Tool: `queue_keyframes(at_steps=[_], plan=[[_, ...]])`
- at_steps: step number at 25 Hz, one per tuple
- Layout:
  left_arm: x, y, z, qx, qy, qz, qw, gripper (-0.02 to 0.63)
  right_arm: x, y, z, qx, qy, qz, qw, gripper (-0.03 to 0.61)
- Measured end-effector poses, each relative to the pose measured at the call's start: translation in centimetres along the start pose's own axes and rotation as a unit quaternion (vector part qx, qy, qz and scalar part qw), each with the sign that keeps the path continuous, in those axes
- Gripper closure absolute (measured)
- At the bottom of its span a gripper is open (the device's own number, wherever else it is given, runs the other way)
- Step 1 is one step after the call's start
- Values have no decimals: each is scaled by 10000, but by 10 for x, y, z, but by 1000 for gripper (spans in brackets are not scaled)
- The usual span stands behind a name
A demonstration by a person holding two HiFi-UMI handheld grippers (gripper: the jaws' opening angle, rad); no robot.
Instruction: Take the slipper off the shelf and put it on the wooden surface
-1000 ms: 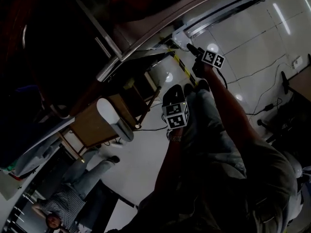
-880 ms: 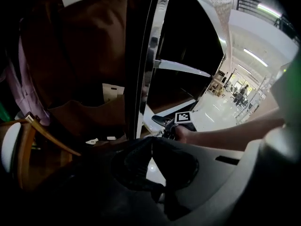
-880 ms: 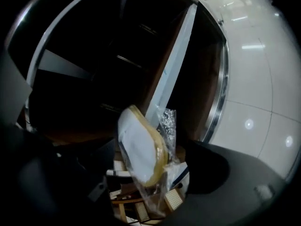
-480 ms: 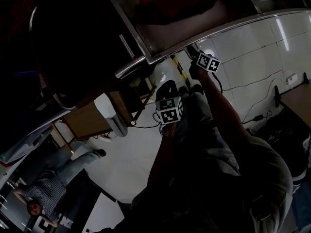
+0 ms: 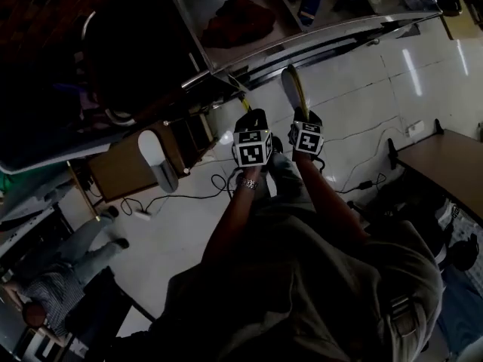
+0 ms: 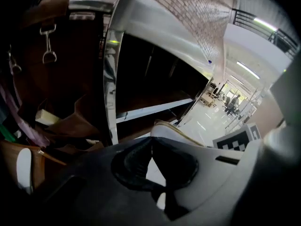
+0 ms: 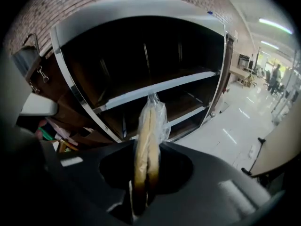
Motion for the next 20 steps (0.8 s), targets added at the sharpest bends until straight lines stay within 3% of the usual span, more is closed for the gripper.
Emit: queue_keyframes(at_steps=[4, 7, 11, 15, 20], plan=[[33, 6, -23, -279, -47, -163, 9995, 609, 32, 13, -5, -155, 182, -328, 9992, 517], [56, -4, -18, -242, 98, -248, 9994, 609, 47, 15, 0, -202, 330, -473, 9981, 517], [102, -23, 6, -168, 315, -395, 9986, 609, 67, 5, 24, 81, 543, -645, 9964, 515], [145, -47, 37, 72, 405, -578, 9975, 609, 92, -28, 51, 34, 540, -635, 9965, 515], [216, -86, 103, 242, 507, -829, 9950, 609, 122, -75, 127, 288, 585, -616, 9960, 515]])
Point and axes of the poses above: the fingertips, and each gripper's own axes: x backward along the fingers, z to its left, y out of its top, the point moved 1 cm from there along x, backward along the fingers, and after that the axes turned 6 degrees about x, right-handed, at the moved point
